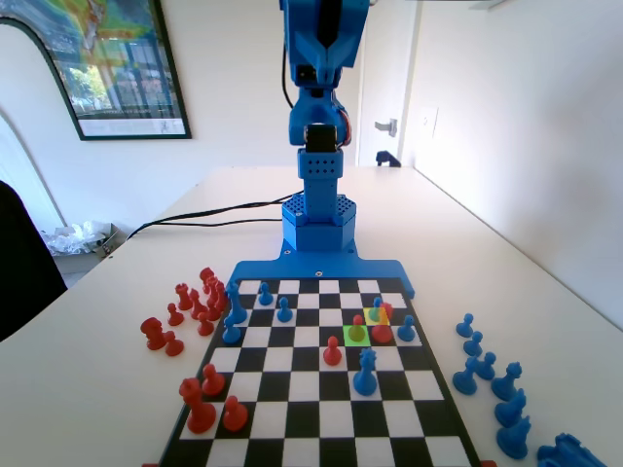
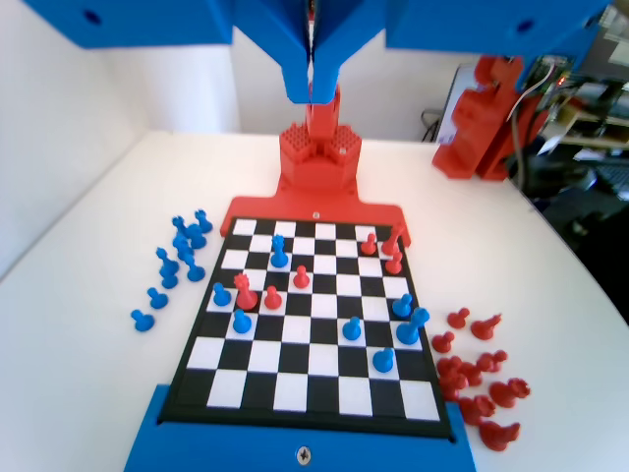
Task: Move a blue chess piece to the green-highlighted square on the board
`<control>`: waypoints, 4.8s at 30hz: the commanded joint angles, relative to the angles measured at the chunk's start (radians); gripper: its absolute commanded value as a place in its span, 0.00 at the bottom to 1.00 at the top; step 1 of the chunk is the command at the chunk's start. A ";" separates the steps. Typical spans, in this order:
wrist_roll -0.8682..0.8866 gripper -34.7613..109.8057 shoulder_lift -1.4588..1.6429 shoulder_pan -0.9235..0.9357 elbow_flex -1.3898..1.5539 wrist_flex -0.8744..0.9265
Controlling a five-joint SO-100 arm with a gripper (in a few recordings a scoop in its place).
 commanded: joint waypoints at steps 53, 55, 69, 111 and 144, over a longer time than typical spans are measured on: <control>0.170 0.27 -0.680 -0.055 0.331 -0.675; 0.155 0.27 -0.706 -0.055 0.333 -0.698; 0.091 0.28 -0.907 -0.120 0.204 -0.661; 0.078 0.29 -1.132 -0.160 0.078 -0.775; 0.054 0.25 -1.183 -0.144 0.052 -0.810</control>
